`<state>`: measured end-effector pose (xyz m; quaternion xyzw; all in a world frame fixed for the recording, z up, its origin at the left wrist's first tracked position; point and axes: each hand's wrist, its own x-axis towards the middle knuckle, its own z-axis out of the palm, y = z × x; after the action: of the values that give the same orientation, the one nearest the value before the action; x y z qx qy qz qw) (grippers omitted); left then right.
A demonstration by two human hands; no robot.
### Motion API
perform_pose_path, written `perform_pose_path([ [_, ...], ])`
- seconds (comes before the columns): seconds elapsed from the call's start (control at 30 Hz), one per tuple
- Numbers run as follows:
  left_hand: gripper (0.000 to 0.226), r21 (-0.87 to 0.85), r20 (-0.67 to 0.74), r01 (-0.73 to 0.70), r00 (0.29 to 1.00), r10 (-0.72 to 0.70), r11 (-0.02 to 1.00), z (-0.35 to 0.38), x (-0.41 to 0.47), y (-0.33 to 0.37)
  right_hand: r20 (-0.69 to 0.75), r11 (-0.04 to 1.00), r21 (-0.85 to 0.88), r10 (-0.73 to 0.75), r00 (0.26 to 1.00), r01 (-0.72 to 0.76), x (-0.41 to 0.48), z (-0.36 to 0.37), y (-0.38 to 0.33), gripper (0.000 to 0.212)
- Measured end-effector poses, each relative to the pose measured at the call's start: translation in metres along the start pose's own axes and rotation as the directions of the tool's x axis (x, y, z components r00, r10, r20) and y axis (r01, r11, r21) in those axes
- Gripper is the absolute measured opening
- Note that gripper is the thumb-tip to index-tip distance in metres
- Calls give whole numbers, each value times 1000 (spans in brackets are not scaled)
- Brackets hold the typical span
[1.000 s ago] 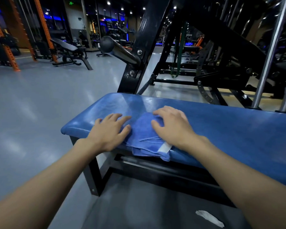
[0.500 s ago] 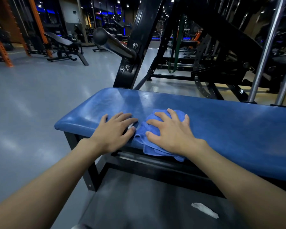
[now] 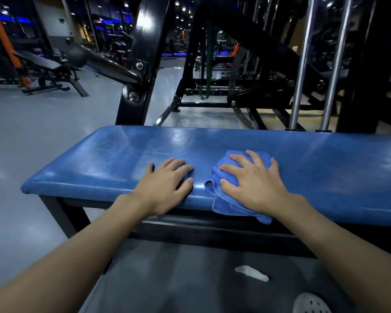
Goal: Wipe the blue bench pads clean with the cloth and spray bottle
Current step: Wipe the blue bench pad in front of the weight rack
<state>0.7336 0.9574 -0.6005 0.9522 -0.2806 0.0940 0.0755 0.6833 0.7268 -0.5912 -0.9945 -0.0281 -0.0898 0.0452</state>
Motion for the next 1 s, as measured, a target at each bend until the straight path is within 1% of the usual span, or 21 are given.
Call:
perform_pose_path([
  [0.33,72,-53,9,-152,988,153,987,17,53,97,-55,986,-22,163,985,-164,-40,-14,101,40],
  [0.47,70,-75,-9,-226,974,226,971,21,71,136,-81,969,-12,246,966,-248,-59,-20,150,50],
  [0.57,68,-113,-7,-275,961,276,955,21,86,181,-90,955,-37,289,953,-293,-75,-25,187,49],
  [0.67,49,-138,-15,-313,949,314,940,24,101,230,-78,943,-79,317,945,-322,-92,-32,222,41],
  [0.7,47,-150,-23,-324,946,324,934,25,106,246,-78,938,-92,327,942,-333,-97,-34,233,40],
  [0.8,48,-183,-26,-360,932,361,915,31,117,289,-85,921,-103,369,925,-377,-113,-42,269,40],
  [0.9,48,-181,-2,-401,913,407,898,38,127,330,-110,900,-107,412,904,-423,-129,-49,309,40],
  [1.0,48,-173,22,-444,891,454,879,46,137,368,-128,861,-103,484,865,-497,-145,-55,351,42],
])
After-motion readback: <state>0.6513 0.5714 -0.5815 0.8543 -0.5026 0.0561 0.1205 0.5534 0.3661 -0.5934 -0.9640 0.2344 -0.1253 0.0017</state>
